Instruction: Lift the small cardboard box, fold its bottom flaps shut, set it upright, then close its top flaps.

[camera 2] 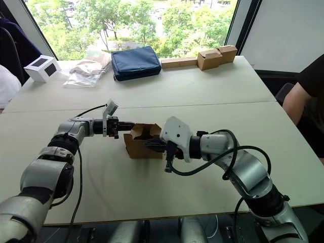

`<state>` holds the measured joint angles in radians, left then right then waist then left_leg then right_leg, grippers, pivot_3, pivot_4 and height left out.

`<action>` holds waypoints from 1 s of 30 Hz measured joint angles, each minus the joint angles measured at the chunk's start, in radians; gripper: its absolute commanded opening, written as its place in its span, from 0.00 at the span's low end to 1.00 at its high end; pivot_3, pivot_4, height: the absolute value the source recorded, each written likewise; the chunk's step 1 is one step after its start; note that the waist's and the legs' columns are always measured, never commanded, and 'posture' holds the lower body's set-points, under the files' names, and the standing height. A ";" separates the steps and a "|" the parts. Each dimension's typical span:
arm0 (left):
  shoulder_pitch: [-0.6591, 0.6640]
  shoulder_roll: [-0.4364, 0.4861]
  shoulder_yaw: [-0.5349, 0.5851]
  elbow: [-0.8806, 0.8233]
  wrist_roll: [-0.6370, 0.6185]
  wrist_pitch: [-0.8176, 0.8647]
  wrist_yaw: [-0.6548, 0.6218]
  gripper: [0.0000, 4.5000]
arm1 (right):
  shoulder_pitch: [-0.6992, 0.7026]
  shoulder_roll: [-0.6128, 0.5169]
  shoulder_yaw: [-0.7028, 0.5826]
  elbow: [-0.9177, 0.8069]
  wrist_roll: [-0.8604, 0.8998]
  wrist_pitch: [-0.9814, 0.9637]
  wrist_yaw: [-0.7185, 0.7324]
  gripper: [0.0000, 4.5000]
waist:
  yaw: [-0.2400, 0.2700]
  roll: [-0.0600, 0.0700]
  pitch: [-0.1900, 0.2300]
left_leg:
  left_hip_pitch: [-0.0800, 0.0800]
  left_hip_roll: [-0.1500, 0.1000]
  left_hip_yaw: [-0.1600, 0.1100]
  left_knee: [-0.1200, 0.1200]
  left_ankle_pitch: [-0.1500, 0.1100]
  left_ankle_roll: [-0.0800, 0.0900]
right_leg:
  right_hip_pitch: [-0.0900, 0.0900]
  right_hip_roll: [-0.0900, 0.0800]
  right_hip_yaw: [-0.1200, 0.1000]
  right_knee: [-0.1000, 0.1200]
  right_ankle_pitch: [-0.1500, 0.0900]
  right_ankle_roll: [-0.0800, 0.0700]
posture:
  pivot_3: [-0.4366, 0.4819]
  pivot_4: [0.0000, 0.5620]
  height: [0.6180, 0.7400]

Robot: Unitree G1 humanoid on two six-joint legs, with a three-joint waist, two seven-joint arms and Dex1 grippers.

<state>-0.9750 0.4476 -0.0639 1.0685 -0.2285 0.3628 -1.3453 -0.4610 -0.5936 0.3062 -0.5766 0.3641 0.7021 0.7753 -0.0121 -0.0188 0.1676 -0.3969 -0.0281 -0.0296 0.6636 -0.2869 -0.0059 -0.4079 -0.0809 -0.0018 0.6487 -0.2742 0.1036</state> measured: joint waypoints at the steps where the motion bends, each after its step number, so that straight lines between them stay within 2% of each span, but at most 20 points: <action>1: 0.001 0.000 0.000 0.000 0.002 0.000 -0.006 0.01 | 0.000 0.001 0.016 0.014 -0.019 -0.013 -0.003 0.00 | 0.000 0.000 0.000 | 0.000 0.000 0.000 0.000 0.000 0.000 | 0.000 0.000 0.000 0.000 0.000 0.000 | 0.48 0.27 0.98; 7: 0.063 -0.003 -0.001 -0.053 0.022 0.003 -0.032 0.01 | -0.052 0.026 0.070 0.084 -0.099 -0.074 -0.005 0.00 | -0.002 0.000 0.000 | 0.000 0.000 0.000 0.000 0.000 0.000 | 0.000 0.000 0.000 0.000 0.000 0.000 | 0.48 0.27 0.98; 23: 0.157 0.006 0.000 -0.239 0.021 0.065 -0.023 0.01 | -0.056 0.067 0.117 0.223 -0.199 -0.157 0.021 0.00 | -0.001 0.000 0.000 | 0.000 0.000 -0.001 0.000 0.000 0.000 | 0.000 0.000 0.000 0.000 0.000 0.000 | 0.48 0.27 0.98; 27: 0.176 0.006 0.002 -0.267 0.020 0.079 -0.007 0.01 | -0.056 0.076 0.119 0.240 -0.213 -0.178 0.029 0.00 | 0.000 0.000 0.000 | 0.000 0.000 0.000 0.000 0.000 0.000 | 0.000 0.000 0.000 0.000 0.000 0.000 | 0.48 0.27 0.98; 30: 0.180 0.011 0.032 -0.267 0.016 0.082 0.052 0.01 | -0.057 0.087 0.118 0.256 -0.221 -0.188 0.035 0.00 | -0.001 0.000 0.000 | 0.000 0.000 -0.001 0.000 0.000 0.000 | 0.000 0.000 0.000 0.001 0.000 0.000 | 0.48 0.27 0.98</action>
<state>-0.7952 0.4586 -0.0319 0.8017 -0.2126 0.4448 -1.2933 -0.5176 -0.5063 0.4246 -0.3206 0.1430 0.5143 0.8102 -0.0127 -0.0188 0.1676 -0.3966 -0.0278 -0.0304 0.6641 -0.2869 -0.0060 -0.4078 -0.0807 -0.0019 0.6492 -0.2742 0.1035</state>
